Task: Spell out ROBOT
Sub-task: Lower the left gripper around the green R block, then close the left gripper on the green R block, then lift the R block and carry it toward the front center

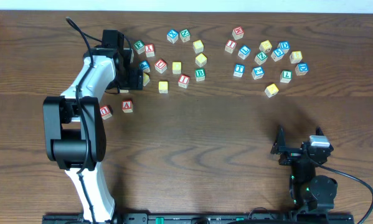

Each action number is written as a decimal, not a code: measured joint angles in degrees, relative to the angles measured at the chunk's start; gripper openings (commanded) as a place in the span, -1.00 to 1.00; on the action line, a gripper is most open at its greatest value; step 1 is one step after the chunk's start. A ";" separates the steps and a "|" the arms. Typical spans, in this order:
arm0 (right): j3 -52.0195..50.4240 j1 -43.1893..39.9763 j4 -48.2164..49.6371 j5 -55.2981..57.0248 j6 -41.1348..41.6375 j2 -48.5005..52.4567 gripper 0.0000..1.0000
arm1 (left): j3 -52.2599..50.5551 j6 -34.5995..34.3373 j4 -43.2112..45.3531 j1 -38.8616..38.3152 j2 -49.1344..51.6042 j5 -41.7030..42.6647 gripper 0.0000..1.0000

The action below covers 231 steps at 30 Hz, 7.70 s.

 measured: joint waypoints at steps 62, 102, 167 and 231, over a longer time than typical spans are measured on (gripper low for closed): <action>0.00 0.00 0.00 0.00 0.00 0.00 0.99 | -0.76 0.63 0.39 1.49 0.00 -1.31 0.20; 0.00 0.00 0.00 -0.02 0.00 0.00 0.98 | -0.83 0.87 0.66 1.49 0.00 -1.31 -0.08; 0.00 0.00 0.00 -0.02 0.00 0.00 0.99 | -0.83 1.05 0.57 1.49 0.00 -1.31 -0.37; 0.00 0.00 0.00 0.00 -0.02 0.00 0.98 | -1.01 -4.46 -13.73 -10.82 -33.86 0.07 -0.71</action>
